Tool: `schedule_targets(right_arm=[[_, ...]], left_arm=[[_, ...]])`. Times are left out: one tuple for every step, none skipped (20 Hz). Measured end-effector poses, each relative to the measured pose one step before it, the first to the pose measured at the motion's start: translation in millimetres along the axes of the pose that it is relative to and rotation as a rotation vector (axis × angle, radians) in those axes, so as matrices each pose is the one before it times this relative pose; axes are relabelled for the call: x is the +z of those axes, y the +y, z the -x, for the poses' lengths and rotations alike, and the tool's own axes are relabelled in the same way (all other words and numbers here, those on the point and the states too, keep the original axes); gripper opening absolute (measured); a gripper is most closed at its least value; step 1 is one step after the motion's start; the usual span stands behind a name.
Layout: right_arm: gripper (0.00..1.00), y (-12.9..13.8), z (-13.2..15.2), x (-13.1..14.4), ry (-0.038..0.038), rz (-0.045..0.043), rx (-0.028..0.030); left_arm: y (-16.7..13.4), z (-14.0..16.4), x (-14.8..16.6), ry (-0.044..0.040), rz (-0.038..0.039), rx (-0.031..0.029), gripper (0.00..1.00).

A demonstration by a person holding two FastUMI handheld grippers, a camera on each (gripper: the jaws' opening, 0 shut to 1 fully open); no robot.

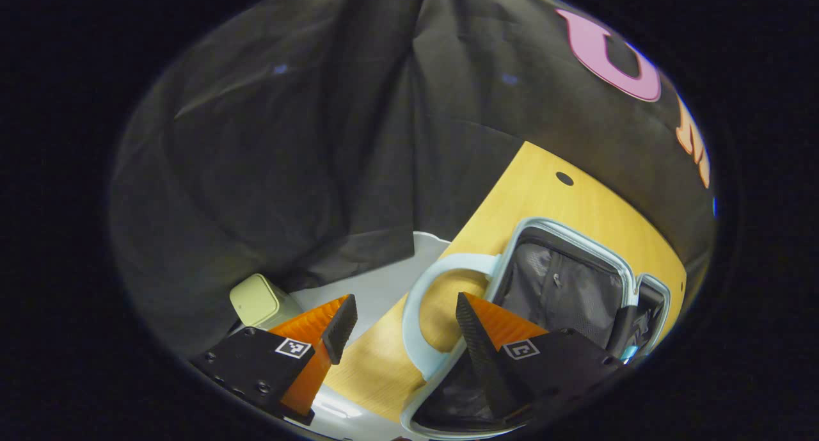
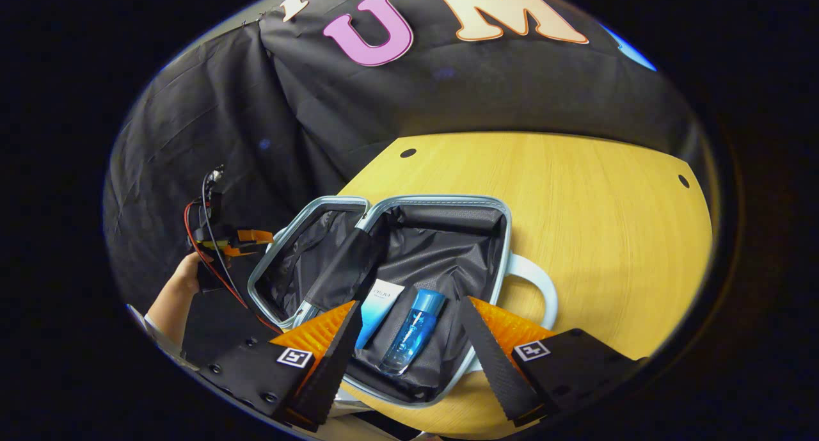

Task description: First open the suitcase, pack the skin care products into it, and then close the suitcase.

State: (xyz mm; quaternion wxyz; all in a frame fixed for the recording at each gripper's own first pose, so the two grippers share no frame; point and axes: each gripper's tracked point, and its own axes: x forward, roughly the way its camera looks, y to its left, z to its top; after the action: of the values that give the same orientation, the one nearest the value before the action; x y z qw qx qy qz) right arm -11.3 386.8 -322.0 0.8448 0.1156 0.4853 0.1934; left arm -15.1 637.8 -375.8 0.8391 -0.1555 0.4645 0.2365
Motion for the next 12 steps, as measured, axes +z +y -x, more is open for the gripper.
schedule_targets(right_arm=[[0.98,-4.06,3.10,0.43,-0.00551,-0.00561,-0.01157],[0.94,-4.25,3.27,1.76,-0.00527,-0.00488,-0.01051],[0.94,-3.76,4.41,0.12,-0.00531,-0.00164,-0.01281],[0.98,-3.53,1.94,1.16,-0.00547,0.00015,-0.01051],[0.98,-3.24,3.94,1.14,-0.00706,0.00100,-0.00894],[0.94,-3.11,3.30,1.44,-0.00739,0.00035,-0.00758],[0.98,-2.02,2.01,-0.41,-0.00730,0.00168,-0.00762],[0.98,-1.91,2.43,0.12,-0.00737,0.00316,-0.00384],[0.98,-0.36,3.20,0.21,-0.00687,0.00223,-0.00064],[0.98,-0.52,2.79,0.05,-0.00720,0.00174,0.00339],[0.98,-0.55,2.12,-0.76,-0.00966,0.00264,0.00244],[0.98,-0.45,1.88,-0.45,-0.00778,-0.00029,0.00448]], left_arm=[[4.91,-5.55,-0.14,0.01180,0.02090,-0.00223,0.92],[3.11,-5.18,-0.21,0.01361,0.01932,-0.00739,0.92],[-0.22,-7.20,-2.06,0.01720,0.01517,-0.01377,0.89],[-4.79,-10.60,-10.05,0.02964,0.01638,-0.01674,0.86],[-4.25,-3.08,-4.67,0.01575,0.02085,-0.01864,0.67],[-7.29,-2.58,-2.26,0.00353,0.01770,-0.02492,0.59],[-4.54,3.73,-0.03,-0.00283,0.00367,-0.00298,0.41],[2.58,-2.54,2.52,-0.01072,-0.02169,0.00347,0.24],[-1.43,5.68,3.19,-0.01283,-0.03080,0.00115,0.16],[-5.12,6.55,2.78,-0.01141,-0.03426,-0.00415,0.12],[-3.56,8.18,0.29,0.00328,-0.03692,0.00423,0.05],[-2.07,7.54,2.25,-0.00316,-0.02376,0.01727,0.02]])
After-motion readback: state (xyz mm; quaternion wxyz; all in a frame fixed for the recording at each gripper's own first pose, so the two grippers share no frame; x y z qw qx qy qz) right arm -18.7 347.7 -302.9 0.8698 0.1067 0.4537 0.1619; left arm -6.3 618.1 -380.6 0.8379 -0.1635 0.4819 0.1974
